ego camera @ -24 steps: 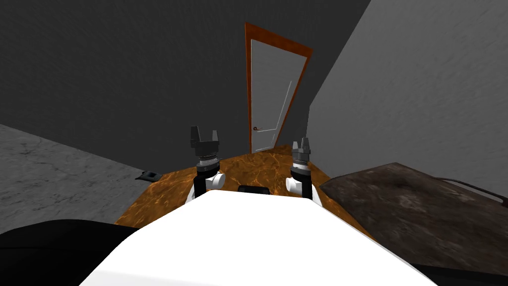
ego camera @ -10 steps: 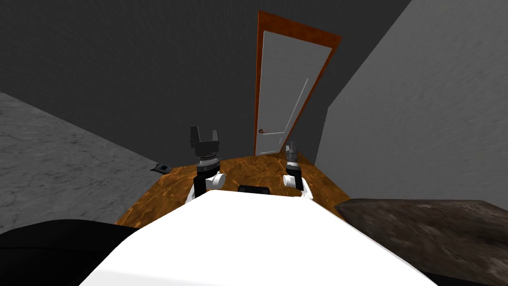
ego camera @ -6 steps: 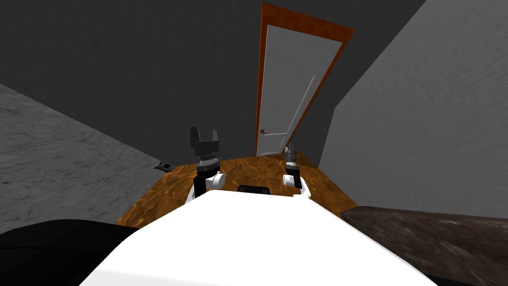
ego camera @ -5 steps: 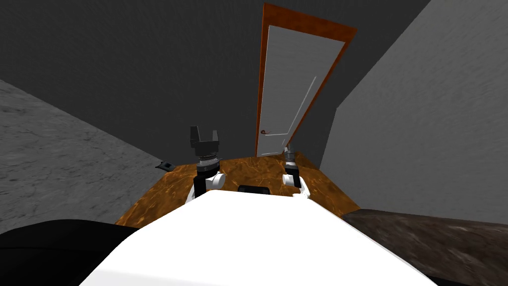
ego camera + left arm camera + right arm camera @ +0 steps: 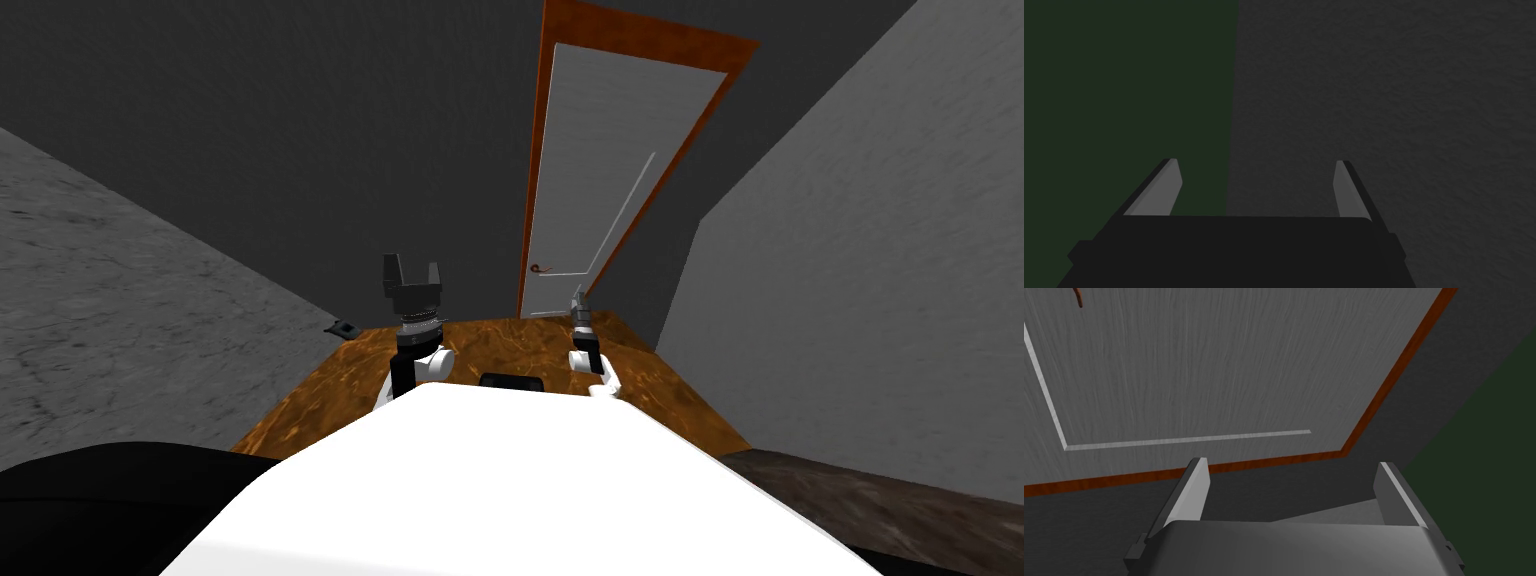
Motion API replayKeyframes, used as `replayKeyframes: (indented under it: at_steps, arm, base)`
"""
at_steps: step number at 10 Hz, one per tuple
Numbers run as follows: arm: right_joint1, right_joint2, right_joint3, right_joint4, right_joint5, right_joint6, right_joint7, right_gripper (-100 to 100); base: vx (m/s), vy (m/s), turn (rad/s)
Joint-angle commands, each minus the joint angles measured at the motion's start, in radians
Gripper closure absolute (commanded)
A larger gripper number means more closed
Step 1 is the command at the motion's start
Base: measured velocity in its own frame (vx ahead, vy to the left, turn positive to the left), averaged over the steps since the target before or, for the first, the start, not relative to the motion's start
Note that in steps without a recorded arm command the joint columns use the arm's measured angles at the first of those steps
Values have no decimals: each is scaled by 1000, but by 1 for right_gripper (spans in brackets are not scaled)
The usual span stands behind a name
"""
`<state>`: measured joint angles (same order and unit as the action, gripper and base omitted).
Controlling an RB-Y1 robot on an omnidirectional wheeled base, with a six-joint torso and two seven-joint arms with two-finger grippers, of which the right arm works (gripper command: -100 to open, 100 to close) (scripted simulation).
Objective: Pull the door open
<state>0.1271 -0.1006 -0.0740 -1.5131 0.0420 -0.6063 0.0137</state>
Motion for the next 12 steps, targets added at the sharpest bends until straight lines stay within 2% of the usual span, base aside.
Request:
replayKeyframes:
  at_steps: [1,2,3,4,7,8,9,10,12]
  arm:
    - [-30,-8,-7,50,-6,0,-2,-100]
    - [-30,-8,-7,59,-6,0,-2,-100]
    - [-46,-13,-11,94,-10,-4,-3,-100]
    - [-46,-13,-11,96,-10,-4,-3,-100]
    - [-96,-27,-22,196,-21,-16,-6,-100]
    - [-96,-27,-22,207,-21,-16,-6,-100]
    - [-112,-32,-26,239,-24,-20,-7,-100]
    - [-112,-32,-26,243,-24,-20,-7,-100]
    - [-145,-41,-33,308,-32,-27,-9,-100]
  base:
    - [109,-36,130]
    - [62,-26,46]
    - [54,-9,88]
    - [39,-8,36]
    - [69,-19,120]
    - [64,-24,33]
    - [56,-27,59]
    - [42,-27,38]
    - [58,-23,115]
